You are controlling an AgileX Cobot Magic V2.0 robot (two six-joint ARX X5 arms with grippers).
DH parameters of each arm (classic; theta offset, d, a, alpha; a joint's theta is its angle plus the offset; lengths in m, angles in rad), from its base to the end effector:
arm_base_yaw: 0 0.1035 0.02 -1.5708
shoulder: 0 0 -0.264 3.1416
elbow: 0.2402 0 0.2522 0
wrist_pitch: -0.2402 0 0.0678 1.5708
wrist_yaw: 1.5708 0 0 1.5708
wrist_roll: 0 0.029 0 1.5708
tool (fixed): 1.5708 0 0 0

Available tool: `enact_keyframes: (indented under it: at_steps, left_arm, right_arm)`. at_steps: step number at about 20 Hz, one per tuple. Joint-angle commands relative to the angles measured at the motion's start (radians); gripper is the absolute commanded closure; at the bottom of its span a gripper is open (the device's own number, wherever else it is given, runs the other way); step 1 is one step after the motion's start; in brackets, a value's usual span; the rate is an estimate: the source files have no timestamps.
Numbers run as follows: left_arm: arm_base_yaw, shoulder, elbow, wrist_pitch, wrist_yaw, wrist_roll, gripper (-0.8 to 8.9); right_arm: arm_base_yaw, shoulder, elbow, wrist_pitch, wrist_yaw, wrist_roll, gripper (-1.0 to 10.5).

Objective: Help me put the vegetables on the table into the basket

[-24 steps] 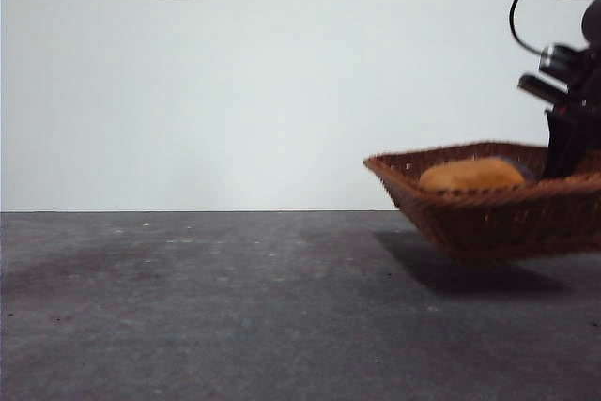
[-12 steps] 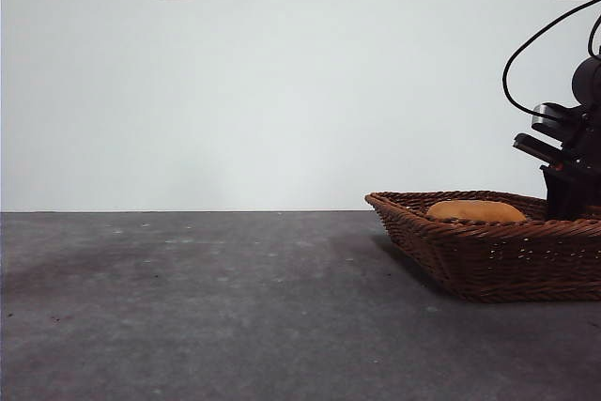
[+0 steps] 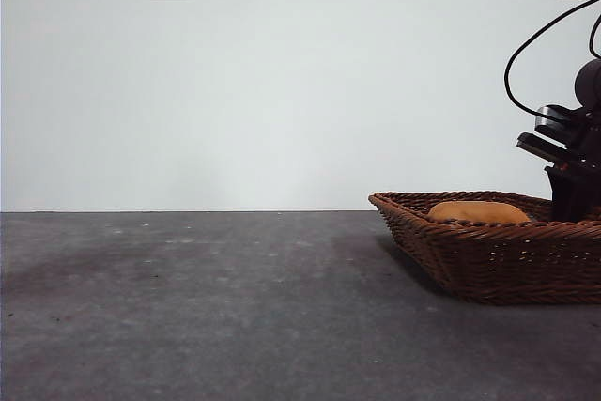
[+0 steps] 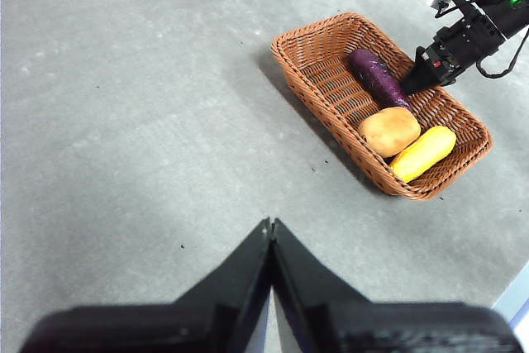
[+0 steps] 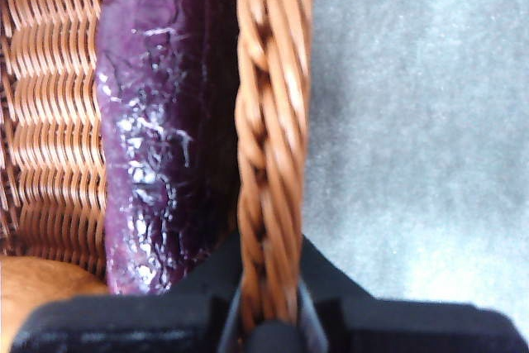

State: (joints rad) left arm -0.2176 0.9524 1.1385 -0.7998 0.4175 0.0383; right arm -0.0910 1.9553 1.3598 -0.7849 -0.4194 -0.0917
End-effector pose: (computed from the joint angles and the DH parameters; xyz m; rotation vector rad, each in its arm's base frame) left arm 0.1670 -0.0490 0.3686 -0.0264 0.6088 -0.6265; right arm 0.3728 -0.0222 0.1679 0.2729 1.3236 0.3347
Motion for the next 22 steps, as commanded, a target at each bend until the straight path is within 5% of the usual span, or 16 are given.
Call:
enact_keyframes:
  at_steps: [1, 4, 8, 12, 14, 16, 22]
  left_arm:
    - [0.003, 0.0, -0.005, 0.001, 0.001, 0.015, 8.21]
    - [0.003, 0.0, -0.005, 0.001, 0.001, 0.015, 8.21]
    - [0.003, 0.0, -0.005, 0.001, 0.001, 0.015, 8.21]
    - [0.003, 0.0, -0.005, 0.005, 0.0, 0.015, 8.19]
    - [0.003, 0.0, -0.005, 0.008, 0.001, 0.015, 8.19]
    - [0.003, 0.0, -0.005, 0.008, 0.001, 0.015, 8.19]
    - [0.003, 0.0, -0.005, 0.008, 0.002, 0.015, 8.19]
  right_arm:
    - [-0.001, 0.03, -0.019, -0.042, 0.021, -0.004, 9.5]
    - [-0.001, 0.029, -0.004, -0.019, 0.019, -0.003, 7.5]
    - [-0.004, -0.014, 0.091, -0.035, 0.023, 0.009, 7.2]
    - [-0.015, -0.154, 0.251, -0.166, 0.038, 0.011, 7.3]
    - [-0.013, -0.251, 0.301, -0.26, -0.021, 0.006, 8.1]
    - [0.001, -0.341, 0.306, -0.333, -0.089, -0.007, 8.7]
    - [0.054, -0.501, 0.306, -0.545, -0.075, -0.048, 9.6]
